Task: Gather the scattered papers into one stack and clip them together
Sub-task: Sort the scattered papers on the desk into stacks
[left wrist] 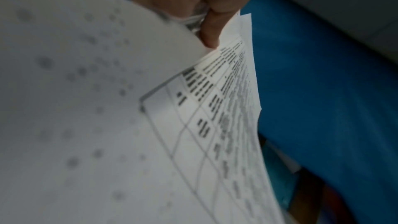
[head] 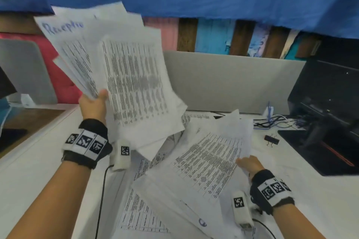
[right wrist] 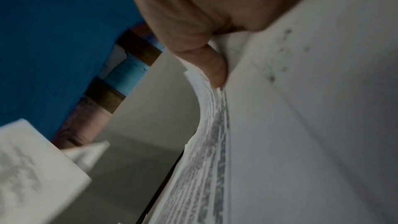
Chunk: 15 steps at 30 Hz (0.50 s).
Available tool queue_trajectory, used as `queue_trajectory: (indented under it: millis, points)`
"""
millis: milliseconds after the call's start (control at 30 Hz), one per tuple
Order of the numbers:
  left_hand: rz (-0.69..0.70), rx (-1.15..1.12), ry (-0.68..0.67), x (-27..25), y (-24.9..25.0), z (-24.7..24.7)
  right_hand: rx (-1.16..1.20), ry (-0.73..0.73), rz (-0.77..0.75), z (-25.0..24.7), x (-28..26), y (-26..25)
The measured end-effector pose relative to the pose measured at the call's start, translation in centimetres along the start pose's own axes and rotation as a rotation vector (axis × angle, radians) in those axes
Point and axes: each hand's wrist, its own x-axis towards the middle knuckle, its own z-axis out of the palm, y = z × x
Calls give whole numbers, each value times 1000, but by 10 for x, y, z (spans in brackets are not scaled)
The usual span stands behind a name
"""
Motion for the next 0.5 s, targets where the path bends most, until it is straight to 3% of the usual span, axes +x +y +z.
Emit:
queue_trajectory:
  millis: [67, 167, 333, 433, 500]
  points:
    - [-5, -87, -38, -6, 18, 6, 5, -45, 4, -1, 0, 6]
    - [-48, -21, -147, -12, 21, 24, 59, -123, -15, -6, -1, 10]
    - [-120, 364, -468, -34, -31, 59, 390, -317, 53, -14, -11, 5]
    - [-191, 575, -661, -53, -73, 72, 421, -494, 3, -15, -26, -4]
    - [-241, 716, -764, -63, -96, 79, 414, -503, -24, -13, -30, -6]
